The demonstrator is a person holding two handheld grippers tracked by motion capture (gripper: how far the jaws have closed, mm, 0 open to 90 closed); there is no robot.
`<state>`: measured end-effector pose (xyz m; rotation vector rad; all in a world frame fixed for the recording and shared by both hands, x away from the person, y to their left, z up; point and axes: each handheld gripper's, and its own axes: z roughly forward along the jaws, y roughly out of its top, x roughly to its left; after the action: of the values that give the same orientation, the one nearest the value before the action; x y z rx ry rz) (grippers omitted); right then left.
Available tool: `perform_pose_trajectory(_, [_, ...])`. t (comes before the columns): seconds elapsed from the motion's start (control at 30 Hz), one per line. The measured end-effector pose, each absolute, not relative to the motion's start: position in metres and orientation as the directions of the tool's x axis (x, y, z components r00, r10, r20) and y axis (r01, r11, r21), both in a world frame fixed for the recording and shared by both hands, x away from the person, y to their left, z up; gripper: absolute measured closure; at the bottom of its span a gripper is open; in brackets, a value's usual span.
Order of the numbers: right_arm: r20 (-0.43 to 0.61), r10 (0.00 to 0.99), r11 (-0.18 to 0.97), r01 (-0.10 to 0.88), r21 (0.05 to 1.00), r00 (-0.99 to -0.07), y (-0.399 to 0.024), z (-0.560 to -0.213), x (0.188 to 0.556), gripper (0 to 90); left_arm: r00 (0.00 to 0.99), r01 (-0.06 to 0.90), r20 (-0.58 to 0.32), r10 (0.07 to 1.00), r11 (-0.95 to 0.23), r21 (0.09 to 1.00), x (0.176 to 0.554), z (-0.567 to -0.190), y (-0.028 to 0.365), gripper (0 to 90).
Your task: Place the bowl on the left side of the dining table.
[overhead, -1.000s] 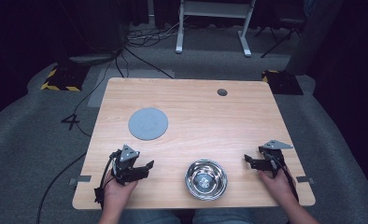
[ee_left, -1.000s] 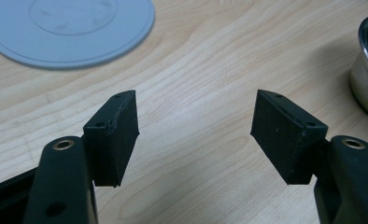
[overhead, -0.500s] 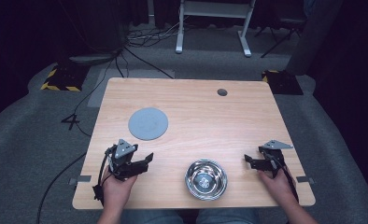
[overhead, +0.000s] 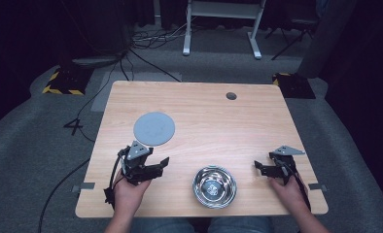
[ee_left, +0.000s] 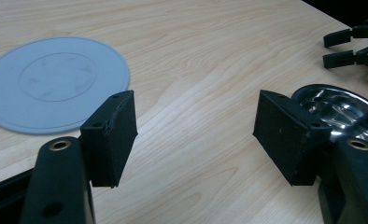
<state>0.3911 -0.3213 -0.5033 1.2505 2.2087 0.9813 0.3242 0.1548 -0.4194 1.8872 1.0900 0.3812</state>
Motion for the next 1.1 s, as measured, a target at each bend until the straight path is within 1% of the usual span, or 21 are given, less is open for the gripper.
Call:
perform_pose_trajectory(0.17, [-0.014,0.861,0.347,0.566,0.747,-0.509,-0.321,-0.503,0.391,21.5,0.596,0.526,-0.158,0.787,-0.235,0.817,0.328,-0.418,0.139,27.0])
perform_pose_trajectory(0.23, [-0.015,0.861,0.348,0.566,0.747,-0.509,-0.321,-0.503,0.391,21.5,0.615,0.519,-0.146,0.775,-0.258,0.815,0.33,-0.417,0.13,26.9])
perform_pose_trajectory(0.37, [-0.015,0.861,0.347,0.566,0.747,-0.509,-0.321,-0.503,0.391,21.5,0.634,0.516,-0.15,0.759,-0.27,0.813,0.333,-0.416,0.121,27.0])
perform_pose_trajectory(0.43, [-0.015,0.861,0.348,0.566,0.747,-0.509,-0.321,-0.503,0.391,21.5,0.656,0.498,-0.148,0.74,-0.276,0.822,0.333,-0.415,0.114,26.7])
perform_pose_trajectory(0.6, [-0.017,0.86,0.349,0.565,0.747,-0.509,-0.321,-0.503,0.391,21.5,0.689,0.47,-0.122,0.714,-0.313,0.825,0.334,-0.414,0.101,20.8])
perform_pose_trajectory(0.63, [-0.017,0.86,0.349,0.565,0.747,-0.509,-0.321,-0.503,0.391,21.5,0.695,0.47,-0.121,0.709,-0.319,0.823,0.335,-0.415,0.098,20.8])
perform_pose_trajectory(0.77, [-0.017,0.861,0.348,0.564,0.749,-0.509,-0.321,-0.503,0.391,21.5,0.703,0.481,-0.122,0.701,-0.342,0.807,0.338,-0.419,0.087,16.7])
perform_pose_trajectory(0.83, [-0.016,0.861,0.347,0.565,0.748,-0.508,-0.321,-0.503,0.391,21.5,0.694,0.507,-0.126,0.709,-0.357,0.785,0.34,-0.424,0.082,16.5])
perform_pose_trajectory(0.87, [-0.018,0.861,0.349,0.563,0.749,-0.509,-0.321,-0.504,0.391,21.5,0.694,0.521,-0.135,0.708,-0.363,0.773,0.343,-0.428,0.08,16.4])
perform_pose_trajectory(0.9, [-0.017,0.861,0.348,0.564,0.749,-0.509,-0.321,-0.504,0.391,21.5,0.686,0.552,-0.162,0.709,-0.362,0.751,0.347,-0.434,0.078,16.6])
perform_pose_trajectory(0.93, [-0.017,0.861,0.348,0.564,0.749,-0.509,-0.321,-0.504,0.391,21.5,0.686,0.552,-0.162,0.709,-0.362,0.751,0.347,-0.434,0.078,16.7])
perform_pose_trajectory(0.97, [-0.017,0.861,0.348,0.564,0.749,-0.509,-0.321,-0.503,0.391,21.5,0.683,0.579,-0.195,0.704,-0.359,0.732,0.35,-0.439,0.074,17.0])
perform_pose_trajectory(1.1, [-0.015,0.862,0.346,0.566,0.748,-0.507,-0.321,-0.503,0.391,21.5,0.694,0.594,-0.208,0.689,-0.386,0.706,0.352,-0.446,0.067,18.0])
